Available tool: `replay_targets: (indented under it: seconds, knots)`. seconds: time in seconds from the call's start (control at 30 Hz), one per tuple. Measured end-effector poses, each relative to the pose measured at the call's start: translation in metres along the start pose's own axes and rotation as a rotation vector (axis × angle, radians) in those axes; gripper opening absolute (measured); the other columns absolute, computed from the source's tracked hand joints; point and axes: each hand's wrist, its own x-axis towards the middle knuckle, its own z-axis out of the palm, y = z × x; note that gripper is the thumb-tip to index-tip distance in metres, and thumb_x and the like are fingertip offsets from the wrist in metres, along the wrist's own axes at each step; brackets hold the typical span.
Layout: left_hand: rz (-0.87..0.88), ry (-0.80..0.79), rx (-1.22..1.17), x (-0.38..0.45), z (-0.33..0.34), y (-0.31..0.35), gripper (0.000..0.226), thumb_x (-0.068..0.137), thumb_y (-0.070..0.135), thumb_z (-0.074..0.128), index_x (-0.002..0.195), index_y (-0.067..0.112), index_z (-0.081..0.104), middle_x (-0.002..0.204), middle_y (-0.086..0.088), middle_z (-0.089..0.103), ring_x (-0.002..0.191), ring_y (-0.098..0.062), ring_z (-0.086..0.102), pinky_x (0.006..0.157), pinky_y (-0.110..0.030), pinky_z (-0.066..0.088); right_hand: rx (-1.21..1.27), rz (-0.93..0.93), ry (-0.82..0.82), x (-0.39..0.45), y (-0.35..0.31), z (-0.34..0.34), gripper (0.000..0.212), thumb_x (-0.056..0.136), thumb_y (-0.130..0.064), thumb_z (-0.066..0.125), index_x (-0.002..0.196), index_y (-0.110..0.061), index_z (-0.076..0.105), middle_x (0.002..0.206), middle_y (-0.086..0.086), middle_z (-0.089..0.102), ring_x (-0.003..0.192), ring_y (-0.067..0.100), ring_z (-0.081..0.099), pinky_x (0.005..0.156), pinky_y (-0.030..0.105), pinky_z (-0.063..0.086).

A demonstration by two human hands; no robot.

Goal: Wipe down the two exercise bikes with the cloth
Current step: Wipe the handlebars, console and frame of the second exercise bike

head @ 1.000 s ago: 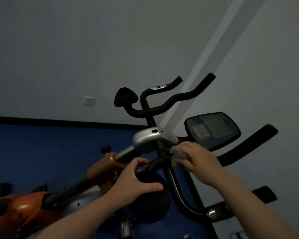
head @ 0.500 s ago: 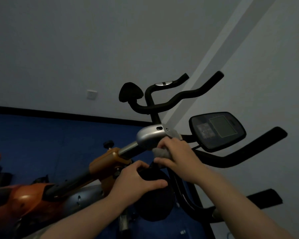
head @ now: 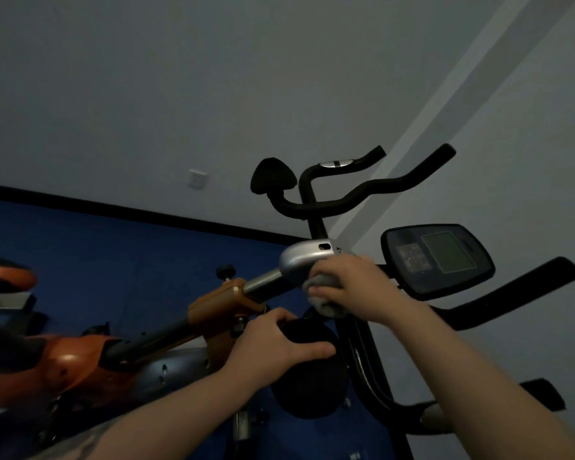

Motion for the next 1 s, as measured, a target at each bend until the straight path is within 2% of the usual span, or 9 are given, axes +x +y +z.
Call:
replay_targets:
  seconds: [0.13, 0.23, 0.37, 0.47, 0.53, 0.63, 0.8, 0.93, 1.0]
  knots:
    - [0.001, 0.019, 0.002, -0.001, 0.001, -0.002, 0.082, 0.019, 0.091, 0.068, 0.082, 0.040, 0.062, 0.082, 0.020, 0.067, 0.074, 0.011, 0.060, 0.066, -0.019, 0.054, 0.087, 0.078, 0.112, -0.006, 0.000, 0.004, 0.012, 0.086, -0.046, 0.063, 0.093, -0.035, 0.065, 0.089, -0.019, 0.057, 0.096, 0.008, 0.055, 0.085, 0.035, 0.039]
    - [0.027, 0.023, 0.043, -0.001, 0.001, -0.001, 0.085, 0.020, 0.094, 0.064, 0.085, 0.040, 0.060, 0.085, 0.020, 0.065, 0.079, 0.007, 0.060, 0.068, -0.021, 0.053, 0.047, -0.015, 0.072, -0.002, -0.018, 0.023, 0.021, 0.087, -0.052, 0.058, 0.101, -0.038, 0.064, 0.101, -0.015, 0.059, 0.104, 0.009, 0.050, 0.090, 0.037, 0.032]
    - [0.038, 0.018, 0.050, -0.003, -0.001, 0.000, 0.082, 0.021, 0.093, 0.065, 0.086, 0.043, 0.059, 0.088, 0.024, 0.064, 0.082, 0.008, 0.060, 0.074, -0.024, 0.055, -0.014, 0.090, 0.035, -0.008, 0.017, -0.005, 0.020, 0.088, -0.049, 0.059, 0.102, -0.037, 0.065, 0.099, -0.013, 0.059, 0.103, 0.012, 0.053, 0.085, 0.033, 0.032]
    - [0.159, 0.052, 0.115, -0.003, -0.006, 0.005, 0.083, 0.029, 0.091, 0.067, 0.099, 0.047, 0.056, 0.099, 0.030, 0.059, 0.095, 0.010, 0.056, 0.083, -0.022, 0.051, 0.053, 0.268, 0.176, -0.027, 0.028, -0.008, 0.017, 0.090, -0.047, 0.058, 0.098, -0.033, 0.066, 0.096, -0.010, 0.063, 0.098, 0.014, 0.056, 0.083, 0.034, 0.034]
    - [0.326, 0.061, 0.160, -0.001, -0.011, 0.014, 0.087, 0.038, 0.087, 0.069, 0.112, 0.046, 0.052, 0.109, 0.032, 0.053, 0.102, 0.007, 0.053, 0.087, -0.022, 0.049, 0.101, 0.229, 0.257, -0.032, 0.009, 0.012, 0.016, 0.090, -0.043, 0.059, 0.100, -0.032, 0.066, 0.099, -0.010, 0.064, 0.098, 0.013, 0.056, 0.087, 0.037, 0.039]
    - [0.503, 0.087, 0.067, 0.004, -0.014, 0.036, 0.067, 0.059, 0.074, 0.071, 0.115, 0.041, 0.053, 0.111, 0.026, 0.055, 0.106, 0.001, 0.054, 0.085, -0.017, 0.047, 0.088, 0.180, 0.301, -0.040, -0.016, 0.032, 0.020, 0.087, -0.033, 0.062, 0.107, -0.032, 0.064, 0.103, -0.011, 0.060, 0.100, 0.013, 0.052, 0.084, 0.034, 0.039]
    - [0.518, 0.142, -0.014, 0.019, -0.003, 0.073, 0.013, 0.088, 0.036, 0.059, 0.101, 0.037, 0.057, 0.095, 0.018, 0.058, 0.088, 0.001, 0.056, 0.071, -0.020, 0.045, 0.079, 0.304, 0.396, -0.057, 0.003, 0.018, 0.019, 0.092, -0.027, 0.059, 0.111, -0.030, 0.063, 0.106, -0.011, 0.059, 0.096, 0.013, 0.050, 0.081, 0.030, 0.041]
    - [0.462, 0.089, 0.084, 0.033, 0.013, 0.091, 0.020, 0.096, 0.018, 0.049, 0.096, 0.035, 0.059, 0.094, 0.019, 0.056, 0.086, 0.001, 0.057, 0.074, -0.027, 0.053, 0.072, 0.529, 0.502, -0.073, 0.017, 0.008, 0.016, 0.093, -0.027, 0.059, 0.107, -0.030, 0.066, 0.103, -0.009, 0.060, 0.097, 0.014, 0.050, 0.081, 0.031, 0.038]
    - [0.427, 0.046, 0.151, 0.037, 0.018, 0.088, 0.021, 0.098, 0.018, 0.046, 0.096, 0.036, 0.057, 0.098, 0.014, 0.059, 0.086, -0.002, 0.058, 0.077, -0.030, 0.054, 0.131, 0.667, 0.656, -0.082, 0.018, 0.009, 0.015, 0.094, -0.026, 0.058, 0.105, -0.028, 0.068, 0.104, -0.008, 0.060, 0.098, 0.015, 0.050, 0.082, 0.032, 0.038]
